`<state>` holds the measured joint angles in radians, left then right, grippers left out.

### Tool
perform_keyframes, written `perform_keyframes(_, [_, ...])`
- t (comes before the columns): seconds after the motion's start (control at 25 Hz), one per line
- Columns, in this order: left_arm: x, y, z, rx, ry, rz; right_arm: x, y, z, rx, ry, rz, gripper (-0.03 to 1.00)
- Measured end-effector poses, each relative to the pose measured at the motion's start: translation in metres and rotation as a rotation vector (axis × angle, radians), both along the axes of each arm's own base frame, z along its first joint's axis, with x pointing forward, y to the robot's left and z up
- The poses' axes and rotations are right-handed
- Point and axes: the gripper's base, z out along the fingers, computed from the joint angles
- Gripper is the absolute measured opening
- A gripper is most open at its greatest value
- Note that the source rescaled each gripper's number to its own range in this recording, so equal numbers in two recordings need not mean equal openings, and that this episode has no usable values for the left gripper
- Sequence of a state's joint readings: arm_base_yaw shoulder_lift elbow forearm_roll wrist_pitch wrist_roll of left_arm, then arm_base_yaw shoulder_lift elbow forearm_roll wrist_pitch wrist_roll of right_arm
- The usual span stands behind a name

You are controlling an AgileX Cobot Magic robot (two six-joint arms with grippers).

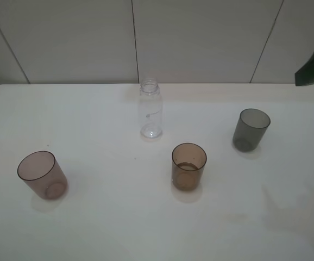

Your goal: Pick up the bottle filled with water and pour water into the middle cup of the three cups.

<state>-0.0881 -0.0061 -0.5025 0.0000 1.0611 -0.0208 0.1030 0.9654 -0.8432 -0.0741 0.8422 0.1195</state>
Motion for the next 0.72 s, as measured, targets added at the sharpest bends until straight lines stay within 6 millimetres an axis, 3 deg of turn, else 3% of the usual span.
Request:
perform_keyframes(0.2, [0.000, 0.000, 0.000, 0.000, 0.000, 0.000, -0.082, -0.012, 0.031, -0.016, -0.171, -0.019, 1.00])
perform_keyframes(0.36, [0.000, 0.000, 0.000, 0.000, 0.000, 0.000, -0.138, -0.018, 0.038, -0.004, -0.283, -0.033, 1.00])
perform_keyframes(0.52, [0.000, 0.000, 0.000, 0.000, 0.000, 0.000, -0.178, -0.022, 0.025, 0.012, -0.354, -0.039, 1.00])
perform_keyframes(0.72, [0.000, 0.000, 0.000, 0.000, 0.000, 0.000, -0.203, -0.023, -0.006, 0.044, -0.437, -0.028, 1.00])
